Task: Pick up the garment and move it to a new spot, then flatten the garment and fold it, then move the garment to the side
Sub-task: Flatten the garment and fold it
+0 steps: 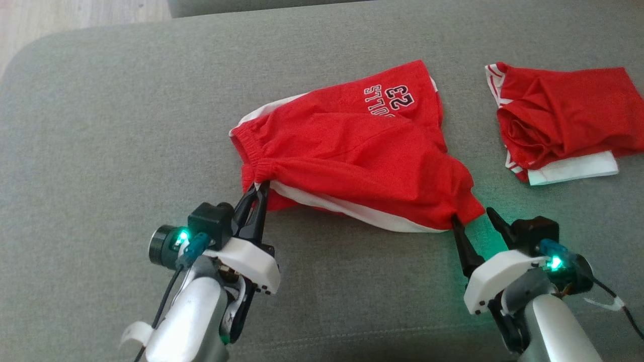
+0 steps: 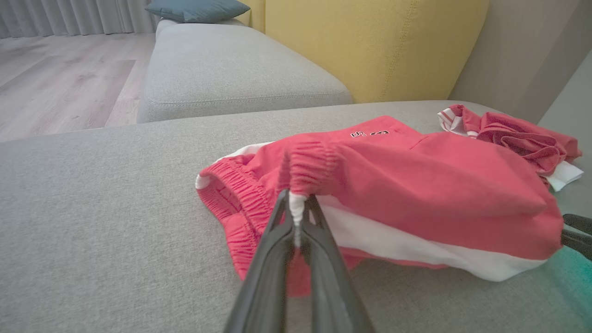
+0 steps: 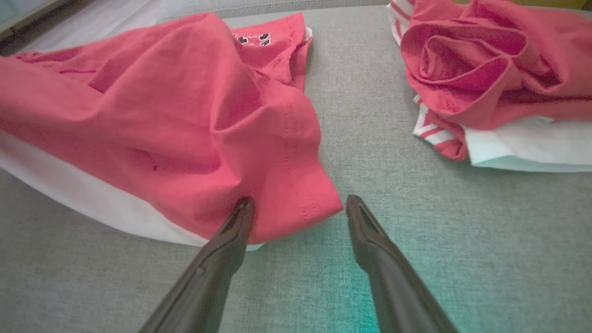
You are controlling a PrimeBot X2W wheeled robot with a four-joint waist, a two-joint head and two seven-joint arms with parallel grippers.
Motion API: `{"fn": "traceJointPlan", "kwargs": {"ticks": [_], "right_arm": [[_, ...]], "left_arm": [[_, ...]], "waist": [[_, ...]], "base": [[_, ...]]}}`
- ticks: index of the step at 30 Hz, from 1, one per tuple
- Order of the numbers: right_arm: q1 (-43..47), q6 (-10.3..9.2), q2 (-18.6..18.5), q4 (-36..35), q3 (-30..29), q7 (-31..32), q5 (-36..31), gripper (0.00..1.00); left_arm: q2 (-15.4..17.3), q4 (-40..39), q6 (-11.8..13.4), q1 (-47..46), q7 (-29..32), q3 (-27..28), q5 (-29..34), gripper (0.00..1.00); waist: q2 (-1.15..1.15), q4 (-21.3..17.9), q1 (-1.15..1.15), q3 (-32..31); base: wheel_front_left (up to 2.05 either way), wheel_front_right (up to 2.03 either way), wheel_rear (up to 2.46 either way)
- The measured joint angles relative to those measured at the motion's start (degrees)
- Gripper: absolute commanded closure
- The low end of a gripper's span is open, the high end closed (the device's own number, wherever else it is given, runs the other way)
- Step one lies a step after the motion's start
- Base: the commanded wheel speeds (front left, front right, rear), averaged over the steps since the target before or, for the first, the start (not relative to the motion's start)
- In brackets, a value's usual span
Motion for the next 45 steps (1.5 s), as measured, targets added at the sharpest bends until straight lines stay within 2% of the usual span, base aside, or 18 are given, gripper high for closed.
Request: {"fn": "traceJointPlan", "kwargs": {"ticks": [3, 20, 45], "right_arm": [[-0.05, 0.00, -0.01, 0.87, -0.38, 0.52, -2.20, 0.00], [-2.15, 0.00, -0.02, 6.12, 2.31, 0.15, -2.15, 0.00], [-7.51, 0.00, -0.10, 12.67, 4.41, -2.83, 3.88, 0.00]], "left_arm": [[-0.05, 0.00, -0.07, 0.00, 0.00, -0.01, 0.00, 1.00], [-0.23, 0.52, -0.08, 1.02, 0.00, 0.21, 0.11, 1.00], [-0.36, 1.34, -0.13, 1.20, 0.00, 1.24, 0.27, 1.00]], "waist": [[0.00, 0.50, 0.00, -0.02], [0.00, 2.21, 0.00, -0.75], [0.00, 3.14, 0.00, -0.15]], "base": [[0.00, 0.00, 0.00], [0.00, 0.00, 0.00], [0.00, 0.00, 0.00]]}}
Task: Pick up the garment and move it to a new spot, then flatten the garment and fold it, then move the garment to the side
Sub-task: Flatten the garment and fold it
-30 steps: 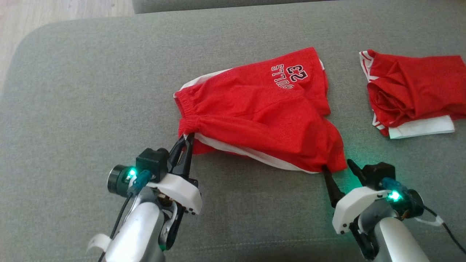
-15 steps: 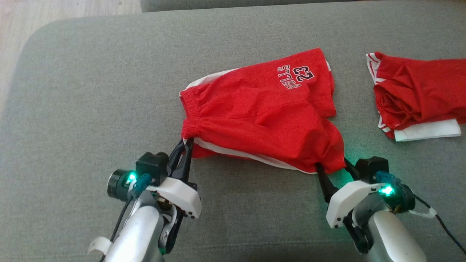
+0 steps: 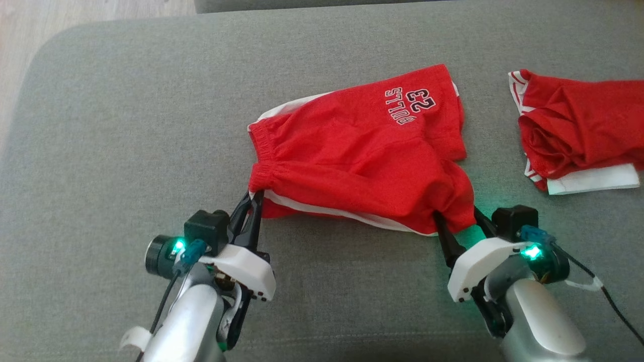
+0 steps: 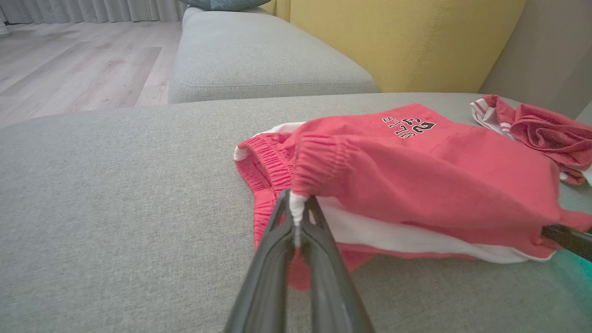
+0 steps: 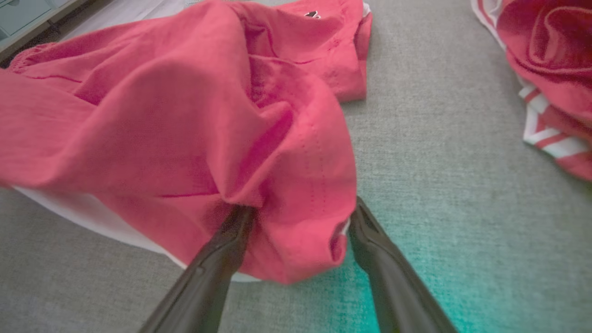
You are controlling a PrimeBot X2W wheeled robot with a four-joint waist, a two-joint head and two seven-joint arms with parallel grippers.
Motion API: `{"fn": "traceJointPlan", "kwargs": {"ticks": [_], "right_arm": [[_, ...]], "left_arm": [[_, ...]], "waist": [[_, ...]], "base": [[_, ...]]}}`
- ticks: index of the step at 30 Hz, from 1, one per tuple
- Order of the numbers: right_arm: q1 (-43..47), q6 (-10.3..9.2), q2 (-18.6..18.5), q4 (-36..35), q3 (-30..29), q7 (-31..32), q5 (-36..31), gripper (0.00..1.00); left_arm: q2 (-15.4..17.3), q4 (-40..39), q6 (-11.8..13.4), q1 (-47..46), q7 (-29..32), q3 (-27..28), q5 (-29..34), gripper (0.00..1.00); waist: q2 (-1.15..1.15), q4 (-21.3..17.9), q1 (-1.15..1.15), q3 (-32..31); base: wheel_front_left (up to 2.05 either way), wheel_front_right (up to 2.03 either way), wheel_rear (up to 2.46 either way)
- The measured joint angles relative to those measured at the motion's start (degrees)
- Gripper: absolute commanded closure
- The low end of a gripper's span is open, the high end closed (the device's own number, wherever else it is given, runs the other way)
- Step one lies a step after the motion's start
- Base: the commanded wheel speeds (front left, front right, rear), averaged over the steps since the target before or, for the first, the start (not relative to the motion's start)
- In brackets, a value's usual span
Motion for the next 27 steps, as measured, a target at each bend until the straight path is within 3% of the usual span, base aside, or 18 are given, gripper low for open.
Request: {"fn": "traceJointPlan", "kwargs": {"ticks": [9, 10, 16, 27], "right_arm": [[-1.82, 0.00, -0.05, 3.18, 0.79, -0.79, 1.81, 0.00], [-2.33, 0.00, -0.07, 3.77, 1.31, -0.86, 2.77, 1.00], [-2.58, 0.00, -0.07, 3.49, 1.51, -1.56, 4.47, 1.00], [-3.53, 0.00, -0.88, -18.01, -2.60, 0.58, 10.61, 1.00]], "left_arm": [[-0.05, 0.25, -0.01, 0.00, 0.00, 0.08, 0.00, 1.00], [-0.07, 0.30, -0.01, 0.00, 0.00, 0.08, 0.00, 1.00], [-0.07, -0.58, -0.02, 0.13, 0.00, 0.35, 0.43, 1.00], [0.01, -13.80, -1.80, -0.52, -0.01, 2.86, 1.37, 1.00]], "waist": [[0.00, 0.19, 0.00, 0.01], [0.00, 0.24, 0.00, -0.08], [0.00, 0.18, 0.00, -0.88], [0.00, -1.56, 0.00, -4.81]], "base": [[0.00, 0.00, 0.00], [0.00, 0.00, 0.00], [0.00, 0.00, 0.00], [0.00, 0.00, 0.00]]}}
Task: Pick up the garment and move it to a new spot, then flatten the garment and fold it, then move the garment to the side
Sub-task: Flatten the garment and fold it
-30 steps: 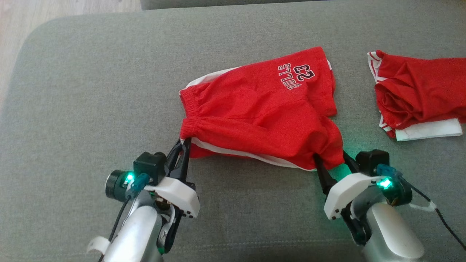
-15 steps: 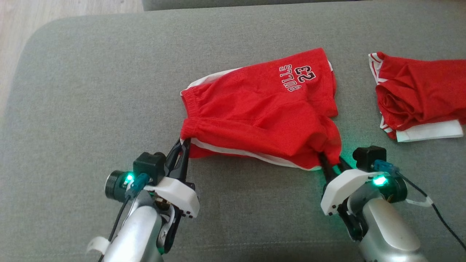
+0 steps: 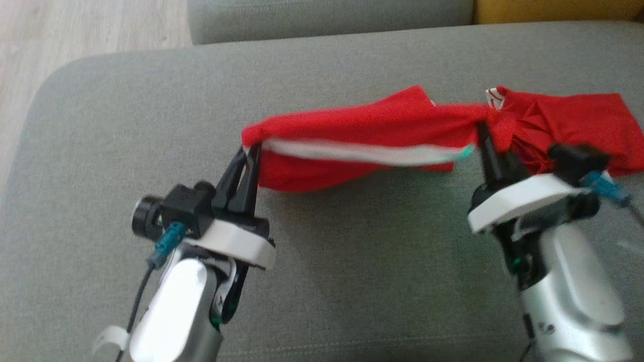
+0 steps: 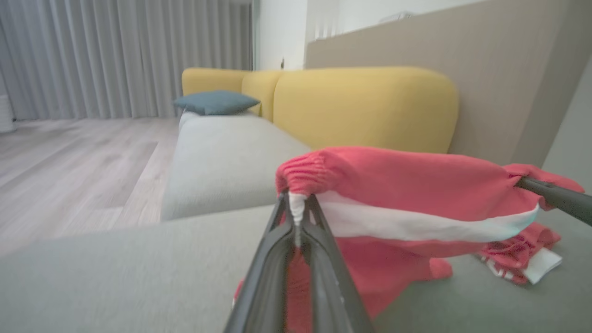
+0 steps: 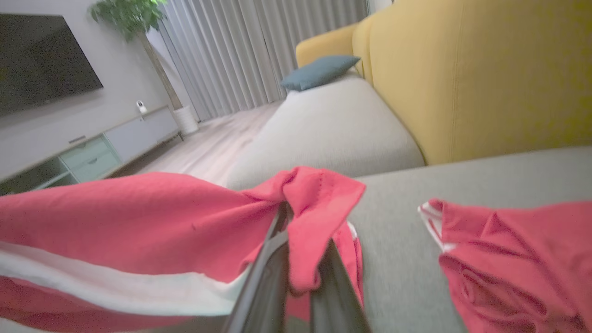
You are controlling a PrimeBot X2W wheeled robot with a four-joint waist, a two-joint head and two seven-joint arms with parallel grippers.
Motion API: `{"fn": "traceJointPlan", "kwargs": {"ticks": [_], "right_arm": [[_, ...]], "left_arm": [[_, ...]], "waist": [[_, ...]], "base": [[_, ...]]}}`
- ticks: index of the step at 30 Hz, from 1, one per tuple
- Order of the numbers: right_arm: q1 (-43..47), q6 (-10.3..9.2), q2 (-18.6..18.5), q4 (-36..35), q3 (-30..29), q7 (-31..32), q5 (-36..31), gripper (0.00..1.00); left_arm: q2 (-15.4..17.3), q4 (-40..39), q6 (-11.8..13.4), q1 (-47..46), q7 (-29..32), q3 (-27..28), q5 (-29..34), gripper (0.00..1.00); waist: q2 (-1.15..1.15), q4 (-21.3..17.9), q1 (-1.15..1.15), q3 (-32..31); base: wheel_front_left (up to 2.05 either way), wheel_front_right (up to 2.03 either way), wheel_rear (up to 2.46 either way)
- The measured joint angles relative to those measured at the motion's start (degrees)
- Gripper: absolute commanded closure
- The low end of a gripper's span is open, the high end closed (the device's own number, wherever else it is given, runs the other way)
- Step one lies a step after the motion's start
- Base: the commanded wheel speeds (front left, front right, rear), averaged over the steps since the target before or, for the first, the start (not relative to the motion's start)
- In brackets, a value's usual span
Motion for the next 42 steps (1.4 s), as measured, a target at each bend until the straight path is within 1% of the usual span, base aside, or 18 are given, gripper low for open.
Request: {"fn": "traceJointPlan", "kwargs": {"ticks": [5, 6, 9, 12, 15, 21, 23, 26, 27, 30, 33, 35, 37, 38, 40, 42], "right_arm": [[-2.22, 0.00, -1.20, -10.23, -1.78, 4.39, 1.74, 1.00], [-2.22, 0.00, -1.20, -10.23, -1.78, 4.39, 1.74, 1.00], [-3.02, 0.00, -1.20, -15.30, -2.31, 7.35, 2.18, 1.00], [-2.37, 0.00, -0.93, -19.57, -3.92, 10.73, 3.78, 1.00], [0.68, 0.00, -0.55, -24.38, -5.15, 13.62, 4.47, 1.00], [9.32, 0.00, 0.37, -31.72, -7.04, 19.23, 5.23, 1.00], [10.90, 0.00, 0.47, -33.31, -7.20, 20.75, 6.17, 1.00], [10.84, 0.00, 0.64, -34.12, -7.53, 22.93, 6.24, 1.00], [10.40, 0.00, 0.64, -34.05, -7.60, 23.68, 5.67, 1.00], [6.27, 0.00, 0.64, -32.60, -7.44, 26.26, 4.46, 1.00], [-2.80, 0.00, 0.63, -28.29, -6.71, 28.19, 2.92, 1.00], [-10.53, 0.00, 0.26, -23.72, -5.80, 28.69, 1.29, 1.00], [-18.63, 0.00, -0.20, -17.78, -5.03, 28.63, 0.89, 1.00], [-22.58, 0.00, -1.02, -14.54, -4.20, 28.33, 0.11, 1.00], [-30.19, 0.00, -2.13, -7.70, -3.08, 26.37, -0.38, 1.00], [-37.51, 0.00, -2.58, -0.89, -2.34, 23.01, -1.31, 1.00]], "left_arm": [[-0.08, -5.63, -0.19, -4.03, -0.01, 0.53, -0.18, 1.00], [-0.08, -5.63, -0.19, -4.03, -0.01, 0.53, -0.18, 1.00], [-0.10, -8.64, -0.02, -6.22, 0.00, 1.25, -0.68, 1.00], [-0.10, -11.21, 0.73, -6.02, 0.86, 1.38, -1.49, 1.00], [-0.10, -14.16, 1.33, -4.00, 2.53, 1.35, -2.26, 1.00], [0.52, -19.87, 2.41, 4.24, 6.15, 0.98, -3.89, 1.00], [0.93, -21.32, 2.40, 5.95, 7.36, 0.62, -4.06, 1.00], [1.47, -22.15, 2.36, 6.05, 8.72, 0.48, -4.63, 1.00], [1.71, -22.13, 2.26, 5.64, 9.24, 0.54, -4.64, 1.00], [2.16, -21.26, 0.46, 1.71, 11.29, 0.71, -5.99, 1.00], [2.40, -17.47, -1.62, -6.88, 12.96, 1.94, -7.94, 1.00], [2.85, -13.49, -3.11, -14.17, 13.77, 3.21, -8.65, 1.00], [3.33, -8.08, -4.06, -21.90, 14.17, 4.25, -9.07, 1.00], [3.33, -4.91, -4.27, -25.71, 14.21, 5.03, -9.35, 1.00], [3.41, 1.67, -5.01, -32.84, 13.79, 6.02, -10.21, 1.00], [3.46, 7.80, -5.60, -39.56, 12.26, 6.61, -10.16, 1.00]], "waist": [[0.00, -0.59, 0.00, -2.36], [0.00, -0.59, 0.00, -2.36], [0.00, -0.91, 0.00, -3.90], [0.00, -1.20, 0.00, -5.24], [0.00, -1.44, 0.00, -5.84], [0.00, -1.64, 0.00, -6.15], [0.00, -1.71, 0.00, -6.02], [0.00, -1.82, 0.00, -5.39], [0.00, -1.86, 0.00, -5.07], [0.00, -1.93, 0.00, -3.39], [0.00, -1.99, 0.00, -0.65], [0.00, -2.07, 0.00, 1.59], [0.00, -2.16, 0.00, 4.08], [0.00, -2.20, 0.00, 5.38], [0.00, -2.26, 0.00, 7.93], [0.00, -2.33, 0.01, 10.40]], "base": [[0.00, 0.00, 0.00], [0.00, 0.00, 0.00], [0.00, 0.00, 0.00], [0.00, 0.00, 0.00], [0.00, 0.00, 0.00], [0.00, 0.00, 0.00], [0.00, 0.00, 0.00], [0.00, 0.00, 0.00], [0.00, 0.00, 0.00], [0.00, 0.00, 0.00], [0.00, 0.00, 0.00], [0.00, 0.00, 0.00], [0.00, 0.00, 0.00], [0.00, 0.00, 0.00], [0.00, 0.00, 0.00], [0.00, 0.00, 0.00]]}}
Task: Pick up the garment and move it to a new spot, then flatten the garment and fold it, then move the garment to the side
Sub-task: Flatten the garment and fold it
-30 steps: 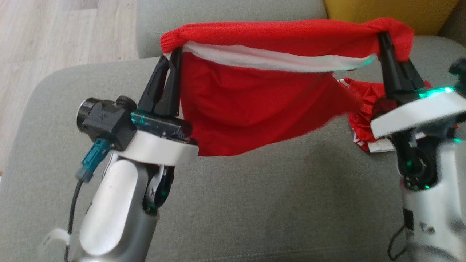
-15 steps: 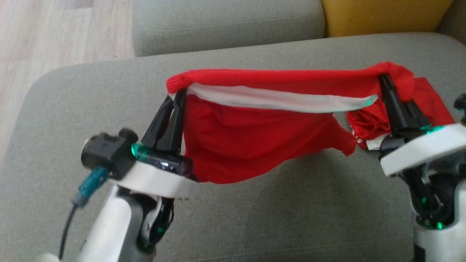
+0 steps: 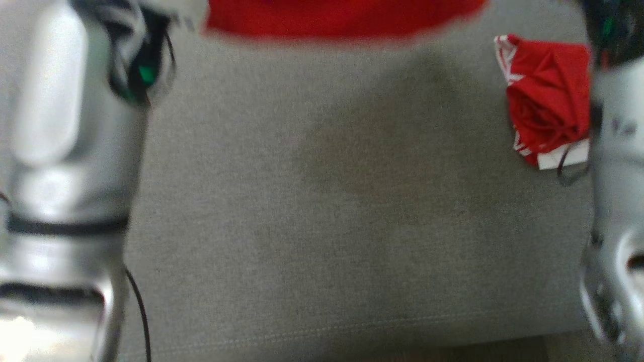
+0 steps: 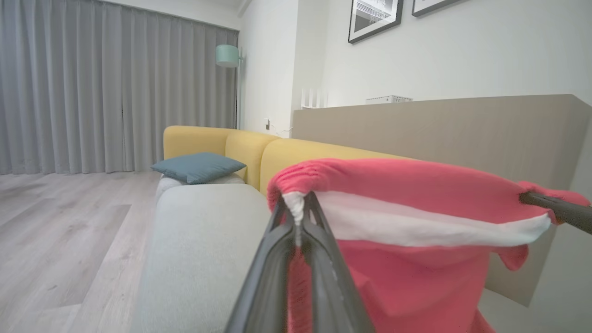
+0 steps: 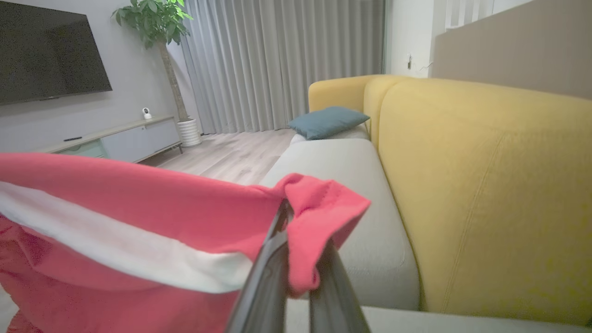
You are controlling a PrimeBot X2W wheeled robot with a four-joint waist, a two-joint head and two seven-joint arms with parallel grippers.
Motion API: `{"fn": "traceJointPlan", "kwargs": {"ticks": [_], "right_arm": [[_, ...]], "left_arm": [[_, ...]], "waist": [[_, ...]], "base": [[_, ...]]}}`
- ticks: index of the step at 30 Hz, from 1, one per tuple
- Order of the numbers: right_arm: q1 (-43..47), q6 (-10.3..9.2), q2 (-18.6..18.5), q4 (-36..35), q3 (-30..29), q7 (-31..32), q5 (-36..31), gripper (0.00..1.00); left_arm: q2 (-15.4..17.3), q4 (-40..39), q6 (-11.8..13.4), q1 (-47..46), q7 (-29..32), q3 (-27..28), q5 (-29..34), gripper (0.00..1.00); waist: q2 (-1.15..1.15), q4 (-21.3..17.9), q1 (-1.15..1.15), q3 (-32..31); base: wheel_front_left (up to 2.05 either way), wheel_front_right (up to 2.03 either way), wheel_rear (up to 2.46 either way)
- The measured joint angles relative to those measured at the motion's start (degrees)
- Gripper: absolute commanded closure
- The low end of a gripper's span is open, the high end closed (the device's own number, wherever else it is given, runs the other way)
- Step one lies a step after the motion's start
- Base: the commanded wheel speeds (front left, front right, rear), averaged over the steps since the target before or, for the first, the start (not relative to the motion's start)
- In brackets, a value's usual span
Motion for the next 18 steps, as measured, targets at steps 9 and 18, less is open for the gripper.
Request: {"fn": "traceJointPlan", "kwargs": {"ticks": [9, 18], "right_arm": [[-23.39, 0.00, 0.89, 22.86, -1.04, -20.38, -2.97, 1.00], [-17.78, 0.00, 2.09, 41.11, 1.93, -25.72, 2.71, 1.00]], "left_arm": [[-1.01, 19.73, -0.24, -22.85, -10.63, 2.88, 0.58, 1.00], [-3.44, 27.57, -1.63, -15.00, -12.25, 0.64, 0.56, 1.00]], "waist": [[0.00, 0.01, 0.00, 8.75], [0.00, 1.30, 0.01, 13.82]], "base": [[0.00, 0.00, 0.00], [0.00, 0.00, 0.00]]}}
